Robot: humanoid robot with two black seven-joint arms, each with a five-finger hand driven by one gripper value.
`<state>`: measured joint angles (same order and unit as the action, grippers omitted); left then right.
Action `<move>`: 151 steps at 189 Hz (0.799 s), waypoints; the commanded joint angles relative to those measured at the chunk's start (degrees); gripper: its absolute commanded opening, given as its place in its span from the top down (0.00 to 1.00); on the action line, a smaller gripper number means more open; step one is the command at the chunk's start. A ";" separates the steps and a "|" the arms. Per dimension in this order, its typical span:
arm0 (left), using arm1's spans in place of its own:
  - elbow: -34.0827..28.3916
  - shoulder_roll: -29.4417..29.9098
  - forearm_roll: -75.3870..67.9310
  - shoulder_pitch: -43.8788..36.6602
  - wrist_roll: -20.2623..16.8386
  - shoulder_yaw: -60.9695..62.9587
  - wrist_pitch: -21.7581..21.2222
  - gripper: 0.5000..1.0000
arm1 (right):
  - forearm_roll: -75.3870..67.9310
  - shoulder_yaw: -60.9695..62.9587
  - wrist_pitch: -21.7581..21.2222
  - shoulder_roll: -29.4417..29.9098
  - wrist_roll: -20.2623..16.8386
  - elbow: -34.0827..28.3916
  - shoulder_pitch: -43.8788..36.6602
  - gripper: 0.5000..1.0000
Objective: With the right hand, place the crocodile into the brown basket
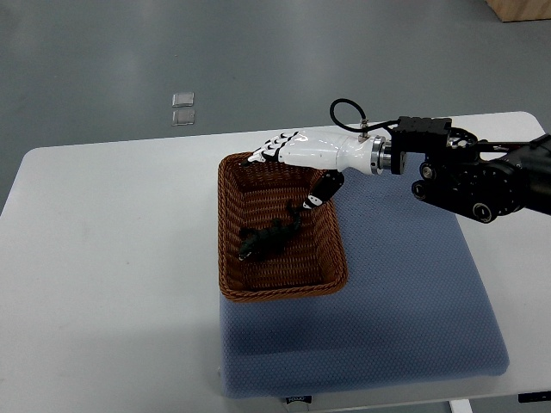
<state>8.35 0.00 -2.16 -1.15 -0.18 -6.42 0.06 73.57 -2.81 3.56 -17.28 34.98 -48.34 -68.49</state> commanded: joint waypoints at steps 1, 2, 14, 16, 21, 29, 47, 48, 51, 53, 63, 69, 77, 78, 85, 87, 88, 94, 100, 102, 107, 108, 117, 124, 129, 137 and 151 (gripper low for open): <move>0.00 0.00 0.05 0.01 0.00 0.00 -0.06 0.00 | -5.80 3.95 -4.70 -1.09 0.02 0.00 0.46 0.15; 0.00 0.00 -0.03 0.01 0.00 0.00 0.03 0.00 | -6.41 4.30 -5.40 -1.27 0.02 0.00 0.46 0.15; 0.00 0.00 -0.03 0.01 0.00 0.00 0.03 0.00 | -10.37 5.97 -8.66 -2.23 0.02 0.00 0.55 0.15; 0.00 0.00 -0.03 0.01 0.00 0.00 0.03 0.00 | -11.34 6.23 -9.36 -2.41 0.02 0.00 0.64 0.15; 0.00 0.00 0.05 0.01 0.00 0.00 0.03 0.00 | -14.14 7.11 -11.29 -2.85 0.02 0.00 0.81 0.15; 0.00 0.00 -0.03 0.01 0.00 0.00 0.03 0.00 | -18.36 7.73 -13.40 -3.20 0.02 0.00 1.60 0.15; 0.00 0.00 0.05 0.01 0.00 0.00 -0.06 0.00 | -29.08 7.90 -16.13 -4.43 -1.58 0.09 3.45 0.15; 0.00 0.00 0.05 0.01 0.00 0.00 -0.06 0.00 | -29.10 7.90 -16.13 -4.43 -1.58 0.09 3.45 0.15; 0.00 0.00 0.05 0.01 0.00 0.00 -0.06 0.00 | -31.72 7.90 -16.48 -4.78 -2.28 0.26 3.80 0.15; 0.00 0.00 0.05 0.01 0.00 0.00 0.03 0.00 | -33.12 7.90 -16.57 -4.96 -2.63 0.35 4.06 0.15; 0.00 0.00 -0.03 0.01 0.00 0.00 0.03 0.00 | -40.15 7.82 -17.36 -5.92 -4.13 0.70 5.38 0.14; 0.00 0.00 -0.03 0.01 0.00 0.00 0.03 0.00 | -44.11 7.73 -17.80 -6.54 -5.18 0.79 6.17 0.14; 0.00 0.00 0.05 0.01 0.00 0.00 0.03 0.00 | -48.17 7.55 -18.24 -7.07 -6.24 0.88 6.70 0.14; 0.00 0.00 -0.03 0.01 0.00 0.00 0.03 0.00 | -49.47 7.47 -18.33 -7.15 -6.59 0.96 6.79 0.14; 0.00 0.00 -0.03 0.01 0.00 0.00 -0.06 0.00 | -53.53 7.20 -18.85 -7.42 -7.47 1.05 7.05 0.14; 0.00 0.00 -0.03 0.01 0.00 0.00 -0.06 0.00 | -54.76 7.11 -19.03 -7.51 -7.82 1.05 7.05 0.14; 0.00 0.00 -0.03 0.01 0.00 0.00 0.03 0.00 | -55.89 7.11 -19.20 -7.51 -8.08 1.05 7.14 0.14; 0.00 0.00 0.05 0.01 0.00 0.00 0.03 0.00 | -59.24 7.11 -19.82 -7.77 -8.88 1.23 7.40 0.14; 0.00 0.00 0.05 0.01 0.00 0.00 0.03 0.00 | -61.97 7.11 -20.61 -8.21 -9.58 1.76 7.76 0.14; 0.00 0.00 -0.03 0.01 0.00 0.00 0.03 0.00 | -62.85 7.11 -20.88 -8.30 -9.76 1.93 7.93 0.14; 0.00 0.00 0.05 0.01 0.00 0.00 0.03 0.00 | -65.21 7.11 -22.10 -8.74 -10.37 2.98 8.28 0.14; 0.00 0.00 0.05 0.01 0.00 0.00 0.03 0.00 | -65.22 7.11 -22.11 -8.74 -10.37 2.99 8.28 0.14; 0.00 0.00 -0.03 0.01 0.00 0.00 0.03 0.00 | -68.99 7.11 -24.47 -9.26 -11.77 5.53 8.90 0.14; 0.00 0.00 -0.03 0.01 0.00 0.00 0.03 0.00 | -71.02 7.11 -25.97 -9.35 -12.92 7.21 9.25 0.14; 0.00 0.00 0.05 0.01 0.00 0.00 -0.06 0.00 | -72.34 7.11 -26.94 -9.27 -13.89 8.35 9.51 0.14; 0.00 0.00 0.05 -0.08 0.00 0.00 0.03 0.00 | -75.58 7.11 -29.05 -8.83 -16.61 11.24 9.95 0.14; 0.00 0.00 -0.03 0.01 0.00 0.00 0.03 0.00 | -79.19 7.11 -30.81 -8.39 -20.30 13.88 10.66 0.14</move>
<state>8.35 0.00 -2.14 -1.16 -0.18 -6.42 0.06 -0.01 4.31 -24.15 -26.28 19.74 -38.73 -58.80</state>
